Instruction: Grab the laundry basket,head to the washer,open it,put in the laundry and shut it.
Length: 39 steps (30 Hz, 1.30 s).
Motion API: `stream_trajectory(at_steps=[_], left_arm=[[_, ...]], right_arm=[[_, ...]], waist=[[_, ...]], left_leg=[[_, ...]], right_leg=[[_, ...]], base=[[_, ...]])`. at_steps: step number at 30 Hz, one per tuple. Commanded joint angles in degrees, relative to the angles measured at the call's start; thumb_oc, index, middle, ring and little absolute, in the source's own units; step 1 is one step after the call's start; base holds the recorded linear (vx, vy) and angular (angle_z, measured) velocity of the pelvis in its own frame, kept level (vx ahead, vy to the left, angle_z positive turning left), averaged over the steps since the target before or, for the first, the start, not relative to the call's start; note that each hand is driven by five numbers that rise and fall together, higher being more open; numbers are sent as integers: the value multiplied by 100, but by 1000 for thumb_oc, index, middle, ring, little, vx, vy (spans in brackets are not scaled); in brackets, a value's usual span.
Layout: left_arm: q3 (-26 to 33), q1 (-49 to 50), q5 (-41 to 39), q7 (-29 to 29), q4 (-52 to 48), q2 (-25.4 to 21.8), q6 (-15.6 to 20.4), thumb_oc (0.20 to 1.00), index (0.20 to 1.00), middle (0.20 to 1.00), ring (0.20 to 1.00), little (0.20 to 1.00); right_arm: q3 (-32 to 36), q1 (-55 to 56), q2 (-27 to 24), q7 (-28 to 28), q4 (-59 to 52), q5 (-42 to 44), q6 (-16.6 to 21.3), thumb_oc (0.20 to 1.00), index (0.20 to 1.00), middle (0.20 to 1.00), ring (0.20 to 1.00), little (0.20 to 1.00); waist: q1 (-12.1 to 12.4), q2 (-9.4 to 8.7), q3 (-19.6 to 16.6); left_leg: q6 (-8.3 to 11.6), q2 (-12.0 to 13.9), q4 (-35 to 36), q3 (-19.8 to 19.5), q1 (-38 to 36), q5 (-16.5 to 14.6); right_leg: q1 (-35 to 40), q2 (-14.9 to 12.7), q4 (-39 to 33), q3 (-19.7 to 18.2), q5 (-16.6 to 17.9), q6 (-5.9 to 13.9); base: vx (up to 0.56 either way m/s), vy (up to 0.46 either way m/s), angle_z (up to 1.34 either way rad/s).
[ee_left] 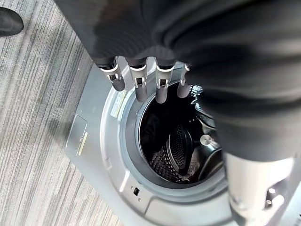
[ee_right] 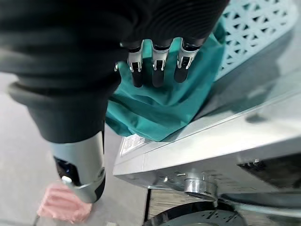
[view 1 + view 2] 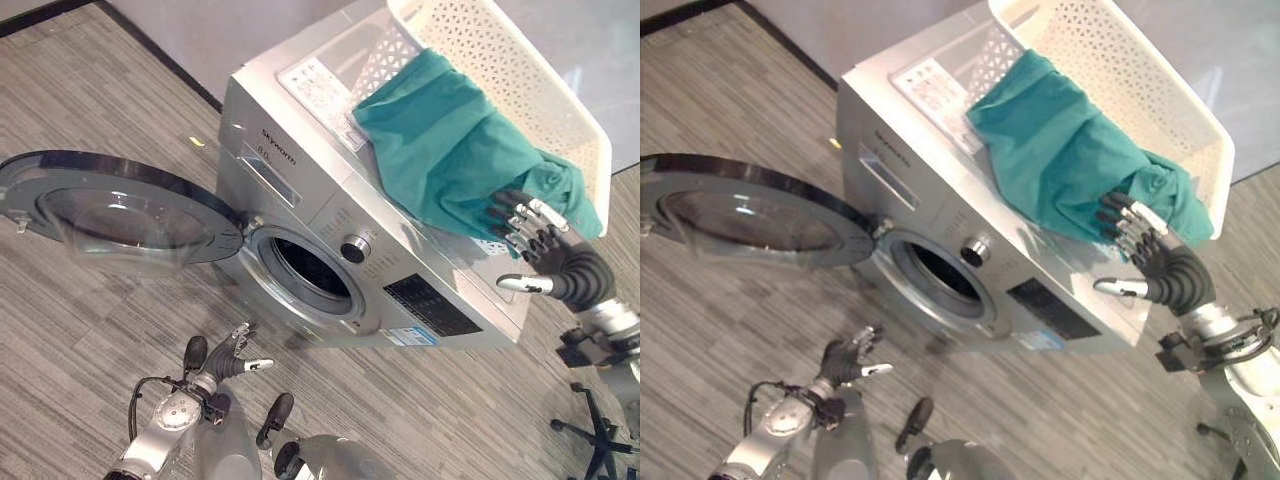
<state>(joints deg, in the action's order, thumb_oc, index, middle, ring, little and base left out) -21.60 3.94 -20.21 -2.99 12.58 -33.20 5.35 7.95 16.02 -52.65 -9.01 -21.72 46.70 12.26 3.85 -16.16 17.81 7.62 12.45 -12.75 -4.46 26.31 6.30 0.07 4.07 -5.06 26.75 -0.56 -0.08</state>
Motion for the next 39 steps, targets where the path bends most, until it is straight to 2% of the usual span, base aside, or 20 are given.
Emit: stream_trajectory(at_steps=[1, 6, 11, 17, 20, 21, 22, 24, 26, 27, 39], left_arm=[[-149, -244, -68, 2, 20, 33, 171, 1000, 1000, 1000, 1000, 1000], [-129, -240, -106, 45, 12, 31, 154, 1000, 1000, 1000, 1000, 1000], [-85, -195, -161, 15, 81, 73, 170, 1000, 1000, 1000, 1000, 1000], [-139, -228, -310, 0, 134, 160, 179, 1000, 1000, 1000, 1000, 1000], [-160, -224, -396, 32, 99, 158, 201, 1000, 1000, 1000, 1000, 1000], [-178, -232, -425, 25, 89, 159, 208, 1000, 1000, 1000, 1000, 1000], [-228, -254, -502, 32, 52, 153, 224, 1000, 1000, 1000, 1000, 1000], [-232, -243, -529, 52, 38, 156, 221, 1000, 1000, 1000, 1000, 1000], [-213, -222, -506, 50, 58, 193, 229, 1000, 1000, 1000, 1000, 1000], [-183, -195, -493, 68, 74, 237, 248, 1000, 1000, 1000, 1000, 1000], [-61, 81, -484, 162, -68, 143, 225, 1000, 1000, 1000, 1000, 1000]], right_arm=[[-248, -429, 510, 33, 124, 473, 52, 1000, 1000, 1000, 1000, 1000], [-295, -266, 640, 36, 109, 564, 9, 1000, 1000, 1000, 1000, 1000], [-92, 397, 878, -180, 29, 628, -78, 1000, 1000, 1000, 1000, 1000], [-475, 605, 1089, -348, 39, 654, -222, 1000, 1000, 1000, 1000, 1000], [-778, 353, 1058, -330, 104, 776, -221, 1000, 1000, 1000, 1000, 1000], [-873, 250, 1046, -339, 127, 830, -221, 1000, 1000, 1000, 1000, 1000], [-1053, 20, 971, -331, 157, 914, -187, 1000, 1000, 1000, 1000, 1000], [-1093, -72, 941, -315, 124, 953, -158, 1000, 1000, 1000, 1000, 1000], [-1034, -120, 943, -300, 124, 968, -145, 1000, 1000, 1000, 1000, 1000], [-943, -165, 1001, -184, 157, 916, -91, 1000, 1000, 1000, 1000, 1000], [-690, -653, 1535, 341, 352, 691, 171, 1000, 1000, 1000, 1000, 1000]], waist=[[35, -198, 2], [35, -198, 23], [-70, -204, 9], [-180, -158, -27], [-132, -153, 33], [-102, -159, 76], [-9, -132, 189], [9, -73, 233], [6, 28, 250], [26, 114, 249], [193, 256, 275]], left_leg=[[-299, -54, 338, 172, 129, 215], [-311, -62, 339, 208, 115, 205], [-316, -53, 364, 288, 47, 184], [-308, -11, 325, 398, -14, 145], [-305, 20, 222, 370, -25, 110], [-284, 16, 109, 291, 31, 103], [-231, -25, -15, 12, 108, 66], [-235, -48, 9, -92, 94, 22], [-277, -71, 141, -50, 52, 10], [-310, -176, 226, 11, 85, 53], [-435, -392, 290, 144, 217, 22]], right_leg=[[-355, -318, 1453, -572, -1226, -14], [-364, -353, 1458, -591, -1200, 9], [-355, -384, 1460, -669, -1180, 28], [-376, -405, 1380, -809, -1053, 76], [-380, -400, 1349, -922, -978, 95], [-398, -394, 1353, -962, -963, 98], [-425, -411, 1392, -995, -936, 113], [-425, -431, 1421, -953, -943, 125], [-382, -488, 1411, -854, -973, 141], [-392, -576, 1412, -767, -1002, 136], [-552, -762, 1532, -731, -1069, 176]], base=[[12, 4, 6], [11, 12, 3], [0, 11, -1], [-42, 41, -11], [-61, 28, -29], [-95, 13, -25], [-62, 0, -24], [-11, 32, -24], [46, 87, 3], [45, 82, 19], [34, 37, 10]])
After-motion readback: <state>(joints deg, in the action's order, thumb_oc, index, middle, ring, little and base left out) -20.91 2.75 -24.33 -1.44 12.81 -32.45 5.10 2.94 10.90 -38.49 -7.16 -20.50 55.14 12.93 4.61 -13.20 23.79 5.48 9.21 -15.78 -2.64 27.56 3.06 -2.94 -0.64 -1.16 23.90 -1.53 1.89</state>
